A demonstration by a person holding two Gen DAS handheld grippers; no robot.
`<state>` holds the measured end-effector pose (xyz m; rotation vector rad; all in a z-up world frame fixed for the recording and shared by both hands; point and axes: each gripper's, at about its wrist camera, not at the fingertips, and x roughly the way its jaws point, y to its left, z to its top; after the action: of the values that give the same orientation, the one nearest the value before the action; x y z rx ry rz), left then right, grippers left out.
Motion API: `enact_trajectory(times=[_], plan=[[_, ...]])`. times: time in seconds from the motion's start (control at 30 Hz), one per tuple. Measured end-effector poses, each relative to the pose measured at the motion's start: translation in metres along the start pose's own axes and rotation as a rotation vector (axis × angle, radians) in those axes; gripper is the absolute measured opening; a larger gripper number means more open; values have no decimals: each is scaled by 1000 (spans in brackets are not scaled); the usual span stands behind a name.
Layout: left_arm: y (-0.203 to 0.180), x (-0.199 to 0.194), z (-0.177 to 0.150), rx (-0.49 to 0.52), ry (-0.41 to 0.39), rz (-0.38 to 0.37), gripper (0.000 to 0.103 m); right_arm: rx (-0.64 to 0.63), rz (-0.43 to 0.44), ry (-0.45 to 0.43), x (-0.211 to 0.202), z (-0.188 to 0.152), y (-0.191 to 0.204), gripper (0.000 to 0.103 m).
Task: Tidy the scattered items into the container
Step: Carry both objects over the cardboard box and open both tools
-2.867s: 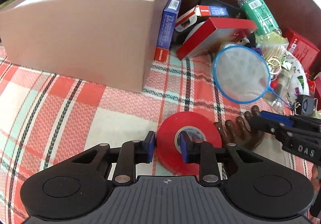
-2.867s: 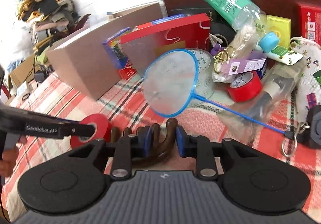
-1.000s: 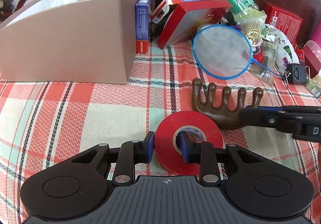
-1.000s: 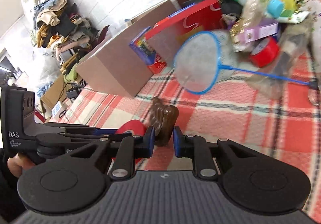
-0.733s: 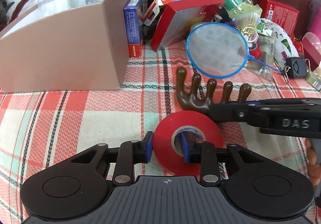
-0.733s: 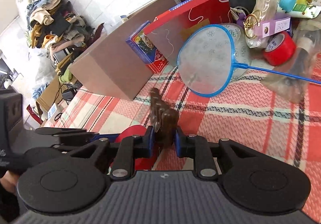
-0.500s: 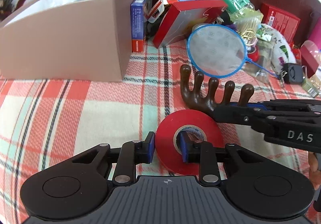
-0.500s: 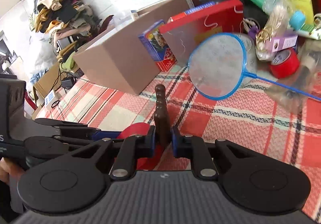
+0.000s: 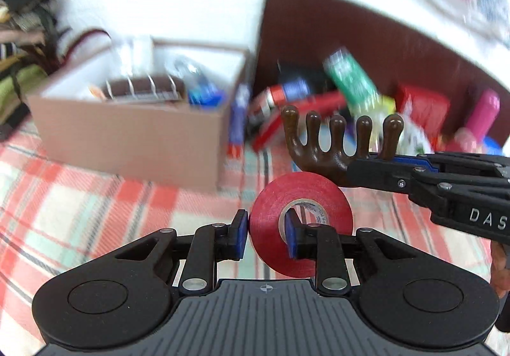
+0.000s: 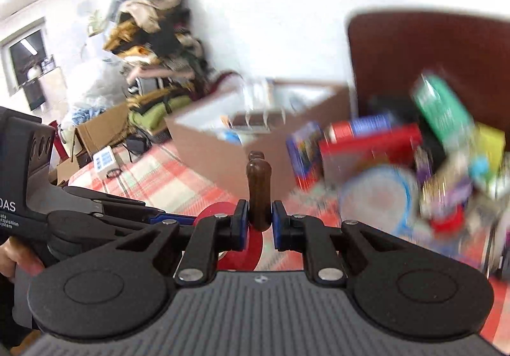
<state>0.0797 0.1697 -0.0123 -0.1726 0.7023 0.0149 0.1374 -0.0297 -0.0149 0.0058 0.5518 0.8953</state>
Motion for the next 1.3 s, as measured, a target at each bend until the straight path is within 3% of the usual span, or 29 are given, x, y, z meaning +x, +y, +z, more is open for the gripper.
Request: enact_trajectory(times=[0.3,0.6,0.63,0.7,0.73,0.77,0.87,1.0,1.3], plan=[[43,2,83,-57,-97,61,23,-140,10,-86,47,94,28,17],[90,66,140,-84,-79,126,25,-121,17,-78,133,142,14,18],[94,77,142,-83,-67,125,46,-119,8,-74,143,142,12,19],[101,90,141,-90,-52,128,67,-121,-31,-67,160,140,6,31],[103,92,138,-96,-57,131,83,-121,-51,-73,163,138,4,56],[105,90,134,-100,-78,139,91,-120,-63,-86,162,135,1,69],[108,82,125,-104,-125,164,93,-124,-64,-108,152,126,-6,67],[108,76,116,-128,-99,155,93,-105,-68,-120,130,114,-10,69],[64,32,76,-97,-94,78,93,-81,-146,-135,41,65,-18,85]])
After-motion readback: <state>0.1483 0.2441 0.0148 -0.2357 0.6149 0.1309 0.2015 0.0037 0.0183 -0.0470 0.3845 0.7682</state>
